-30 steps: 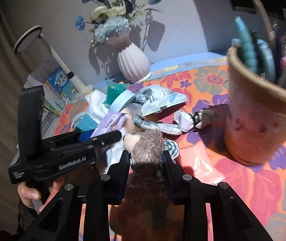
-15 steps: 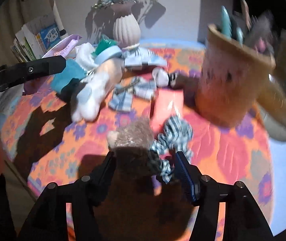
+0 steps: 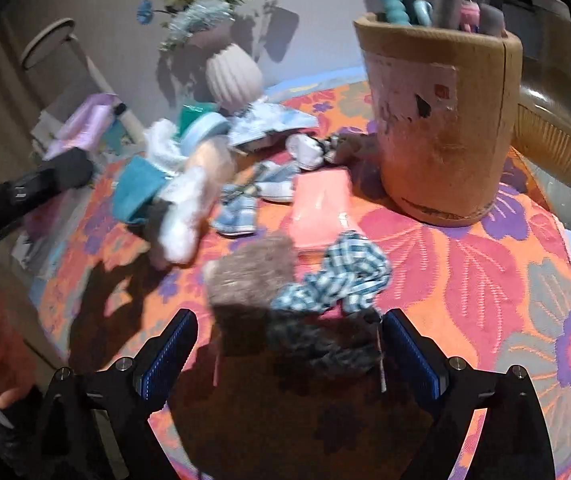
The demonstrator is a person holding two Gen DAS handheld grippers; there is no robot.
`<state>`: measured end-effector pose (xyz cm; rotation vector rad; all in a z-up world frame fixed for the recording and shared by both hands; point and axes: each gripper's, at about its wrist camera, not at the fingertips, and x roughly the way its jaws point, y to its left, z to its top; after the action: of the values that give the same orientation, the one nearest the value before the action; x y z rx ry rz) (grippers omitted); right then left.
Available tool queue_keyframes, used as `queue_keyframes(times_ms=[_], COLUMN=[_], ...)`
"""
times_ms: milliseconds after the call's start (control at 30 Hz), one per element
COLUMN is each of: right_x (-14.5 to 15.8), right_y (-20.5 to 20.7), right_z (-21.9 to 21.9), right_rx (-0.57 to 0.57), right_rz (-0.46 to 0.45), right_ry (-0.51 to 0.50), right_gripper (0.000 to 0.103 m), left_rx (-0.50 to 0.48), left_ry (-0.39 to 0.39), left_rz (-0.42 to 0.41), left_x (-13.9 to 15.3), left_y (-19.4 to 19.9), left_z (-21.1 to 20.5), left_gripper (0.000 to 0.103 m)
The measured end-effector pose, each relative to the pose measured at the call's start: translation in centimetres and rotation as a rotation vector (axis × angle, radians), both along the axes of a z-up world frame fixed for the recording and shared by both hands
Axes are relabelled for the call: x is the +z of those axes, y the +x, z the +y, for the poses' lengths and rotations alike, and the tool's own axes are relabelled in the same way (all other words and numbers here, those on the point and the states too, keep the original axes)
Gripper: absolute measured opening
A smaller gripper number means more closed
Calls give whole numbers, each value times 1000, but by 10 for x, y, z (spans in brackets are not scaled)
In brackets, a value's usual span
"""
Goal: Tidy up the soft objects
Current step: 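Carry both held items to the glass bowl and open both tools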
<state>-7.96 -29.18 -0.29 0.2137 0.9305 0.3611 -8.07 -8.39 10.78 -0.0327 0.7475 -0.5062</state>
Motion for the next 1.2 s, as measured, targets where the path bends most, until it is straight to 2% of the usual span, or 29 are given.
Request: queue_keyframes(times_ms=[100,133,167,200,233,333,433,533,700,800,1000,1200], right_x=[-1,0,0,0,1,11,29,54,89,100,113,120], right_y=[3,4,4,4,0,-13,-28,-40,-56,-60,-57,-36], right_z=[-2,-1,1,3,4,5,-7,-23,-73,-104,-175,-227], right_rx=[-5,-8,2,39,52,60,70,33,-84,-176,-369,-510], right_rz=[8,2,6,17,14,-34,-80,-141,-225,-239,-244,-244], right_ry=[68,80,82,107,117,64,98,77,82,72,85,131], right_gripper=[90,69,56,47,45,44,44,44,44,44,44,45], left_rx=[-5,-7,-9,-17,-23,-45,-69,-106,-193,-266,-373,-349], left_ry=[-3,0,5,10,12,10,1,-12,-31,-36,-80,-93], left_rz=[13,16,21,23,20,6,-7,-27,-72,-90,-61,-29], left_x=[-3,-4,-5,-5,-5,-1,5,14,36,46,62,69], left_y=[2,2,2,1,0,-7,-13,-20,-30,-34,-20,13], left_z=[-4,-5,-8,-10,-12,-17,-24,-36,-75,-109,-185,-250], left_gripper=[36,36,36,35,35,35,36,35,36,36,36,35])
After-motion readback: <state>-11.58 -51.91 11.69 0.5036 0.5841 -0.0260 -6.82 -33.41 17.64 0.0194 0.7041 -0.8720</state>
